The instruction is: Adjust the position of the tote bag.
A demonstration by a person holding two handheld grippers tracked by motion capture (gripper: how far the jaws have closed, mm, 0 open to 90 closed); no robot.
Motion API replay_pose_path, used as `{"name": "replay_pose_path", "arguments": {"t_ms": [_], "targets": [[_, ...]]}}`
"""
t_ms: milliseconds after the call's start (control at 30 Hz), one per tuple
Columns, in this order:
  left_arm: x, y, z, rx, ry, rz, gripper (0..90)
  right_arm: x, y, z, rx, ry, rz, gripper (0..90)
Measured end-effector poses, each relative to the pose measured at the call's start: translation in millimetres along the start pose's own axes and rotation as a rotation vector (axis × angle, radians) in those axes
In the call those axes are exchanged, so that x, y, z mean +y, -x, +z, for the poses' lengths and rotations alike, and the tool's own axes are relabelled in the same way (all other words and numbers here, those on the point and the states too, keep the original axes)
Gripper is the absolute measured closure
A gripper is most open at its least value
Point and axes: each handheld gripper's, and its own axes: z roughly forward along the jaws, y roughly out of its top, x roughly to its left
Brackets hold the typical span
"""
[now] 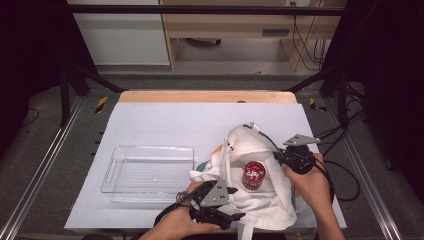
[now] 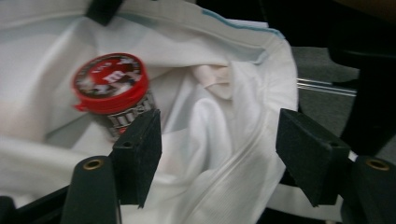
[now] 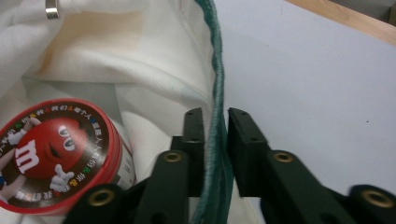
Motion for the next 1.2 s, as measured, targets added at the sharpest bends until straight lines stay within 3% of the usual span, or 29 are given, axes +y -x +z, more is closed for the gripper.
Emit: {"name": "replay_pose_path", "arguments": {"t_ms": [100, 167, 233, 300, 400, 467, 567, 700, 767, 1000, 1200], "targets": [[-1.8, 2.7, 6.5, -0.016, -0.022, 0.015, 30.9, 1.3, -1.8, -0.7, 0.01, 0.017, 0.0, 58.8], [-5.5, 4.1, 8.3, -0.025, -0.043, 0.032, 30.9, 1.5, -3.9, 0.6, 0.01, -0.006, -0.014, 55.2], [-9.8, 4.8, 9.5, -0.013, -0.067, 0.044, 33.1, 0.7, -3.9, 2.6, -0.013, -0.025, -0.028, 57.5], [-12.0, 3.3, 9.9, -0.022, -0.059, 0.032, 36.0, -0.6, -3.3, 4.4, -0.015, -0.035, -0.03, 61.2], [-13.2, 3.2, 12.7, -0.026, -0.069, 0.042, 48.4, -2.6, -4.1, 7.0, -0.02, -0.05, -0.038, 73.2], [-14.4, 4.5, 17.2, -0.019, -0.107, 0.056, 54.6, -3.5, -4.9, 8.3, -0.041, -0.059, -0.06, 80.6], [-15.7, 5.4, 19.7, 0.014, -0.138, 0.104, 65.5, -4.5, -2.4, 10.8, -0.03, -0.064, -0.061, 86.2], [-18.7, 4.9, 26.0, 0.007, -0.157, 0.069, 78.8, -5.7, 1.2, 12.6, -0.027, -0.062, -0.06, 86.9], [-21.6, 5.7, 28.9, 0.009, -0.169, 0.054, 81.0, -4.6, 4.1, 13.7, -0.034, -0.05, -0.055, 87.1], [-24.2, 7.9, 31.3, 0.01, -0.191, 0.07, 82.4, -2.0, 19.0, 18.7, -0.048, -0.024, -0.042, 87.2], [-26.5, 8.9, 33.6, 0.014, -0.192, 0.073, 82.5, -6.8, 26.4, 36.4, -0.057, -0.073, -0.052, 87.2]]}}
